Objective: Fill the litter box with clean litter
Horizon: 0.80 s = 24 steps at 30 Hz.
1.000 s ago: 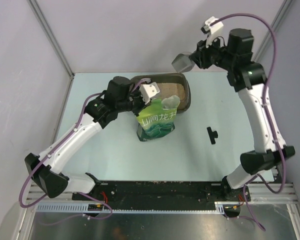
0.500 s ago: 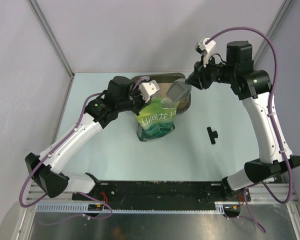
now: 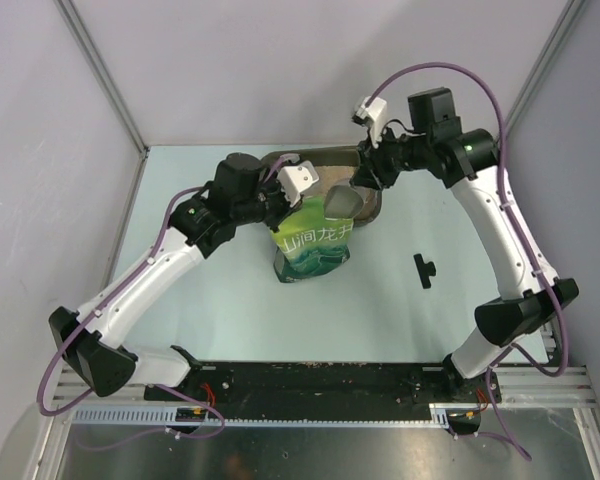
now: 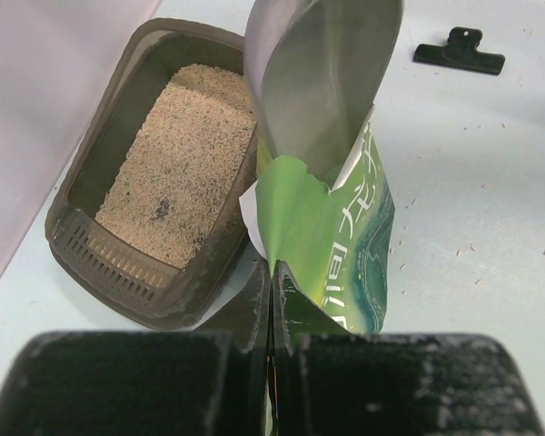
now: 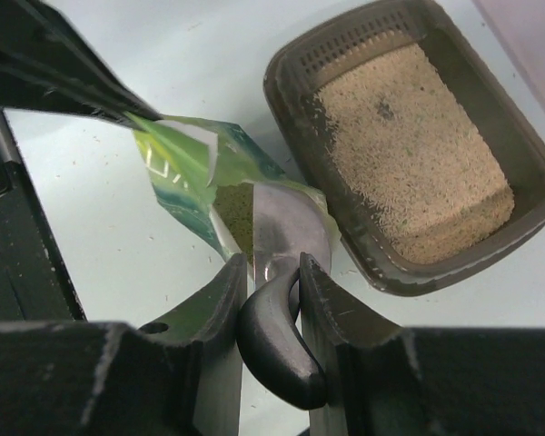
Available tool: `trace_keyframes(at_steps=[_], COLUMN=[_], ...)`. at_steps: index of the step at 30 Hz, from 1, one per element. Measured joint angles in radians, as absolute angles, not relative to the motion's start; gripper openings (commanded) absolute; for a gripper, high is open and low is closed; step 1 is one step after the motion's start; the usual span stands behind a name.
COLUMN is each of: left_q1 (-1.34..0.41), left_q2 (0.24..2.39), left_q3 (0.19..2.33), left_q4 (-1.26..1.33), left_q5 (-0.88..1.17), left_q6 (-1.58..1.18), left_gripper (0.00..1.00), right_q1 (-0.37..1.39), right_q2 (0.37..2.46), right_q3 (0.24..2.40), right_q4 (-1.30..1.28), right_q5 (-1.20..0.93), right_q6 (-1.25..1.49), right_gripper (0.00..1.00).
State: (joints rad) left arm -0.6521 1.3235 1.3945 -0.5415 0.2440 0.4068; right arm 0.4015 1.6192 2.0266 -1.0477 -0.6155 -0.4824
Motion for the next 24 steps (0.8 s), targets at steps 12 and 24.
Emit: trace_keyframes(at_steps=[12, 24], left_q1=[-0.652, -0.652], left_q2=[1.310, 1.303], left_q3=[1.382, 1.377], left_q4=[-0.541, -0.540], left_q5=[0.250, 0.262], left_q6=[0.389, 0.347], left_gripper=[0.00, 0.00], right_q1=[0.564, 0.629], right_q2=[1.661, 1.695], right_q3=[1.961, 1.886], right_q4=[-0.948, -0.928], right_q5=[-0.249, -0.012], right_q6=[-0.134, 0.066], right_gripper=[0.00, 0.00])
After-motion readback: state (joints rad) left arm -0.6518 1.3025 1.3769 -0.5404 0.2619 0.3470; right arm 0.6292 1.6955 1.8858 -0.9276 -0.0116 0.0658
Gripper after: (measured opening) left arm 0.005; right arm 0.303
